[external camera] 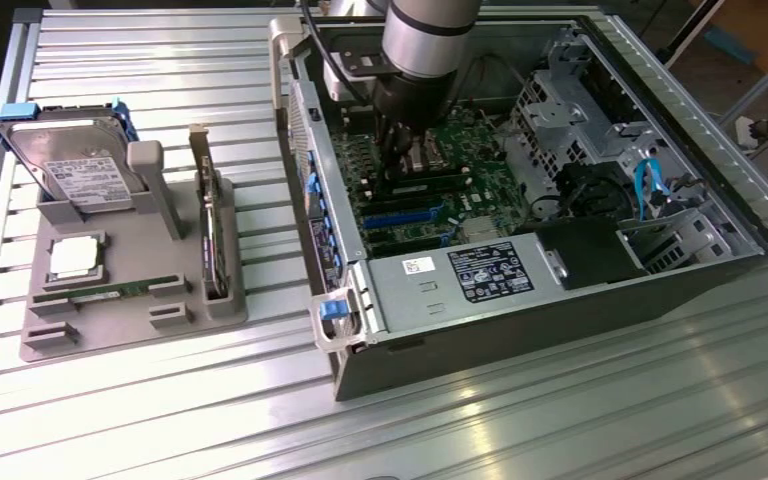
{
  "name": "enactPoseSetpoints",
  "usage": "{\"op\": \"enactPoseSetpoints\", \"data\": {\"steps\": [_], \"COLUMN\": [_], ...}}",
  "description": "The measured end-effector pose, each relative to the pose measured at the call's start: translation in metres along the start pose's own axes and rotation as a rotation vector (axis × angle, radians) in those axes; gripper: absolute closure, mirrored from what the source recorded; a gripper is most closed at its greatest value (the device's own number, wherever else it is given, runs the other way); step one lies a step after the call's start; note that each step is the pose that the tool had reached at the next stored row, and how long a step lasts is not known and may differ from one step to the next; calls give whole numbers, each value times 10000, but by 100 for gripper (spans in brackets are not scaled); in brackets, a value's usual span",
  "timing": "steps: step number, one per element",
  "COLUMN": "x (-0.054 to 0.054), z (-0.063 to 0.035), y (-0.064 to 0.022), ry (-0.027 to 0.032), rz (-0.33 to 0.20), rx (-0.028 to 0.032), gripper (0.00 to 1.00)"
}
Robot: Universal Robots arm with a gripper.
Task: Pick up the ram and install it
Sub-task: 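Press down the ram until it locks into place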
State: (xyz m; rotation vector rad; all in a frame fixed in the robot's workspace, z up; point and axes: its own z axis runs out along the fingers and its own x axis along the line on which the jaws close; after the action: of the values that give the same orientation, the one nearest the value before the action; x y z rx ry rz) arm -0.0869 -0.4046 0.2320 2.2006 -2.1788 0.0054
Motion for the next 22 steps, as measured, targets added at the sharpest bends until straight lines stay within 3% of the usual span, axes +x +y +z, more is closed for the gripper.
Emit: {"op": "enactPoseSetpoints", "data": {"steps": [22], "x": [0], "z": [9], "y": [-1], "ry": [-8], "rz": [0], "rx": [6], "gripper": [89]}}
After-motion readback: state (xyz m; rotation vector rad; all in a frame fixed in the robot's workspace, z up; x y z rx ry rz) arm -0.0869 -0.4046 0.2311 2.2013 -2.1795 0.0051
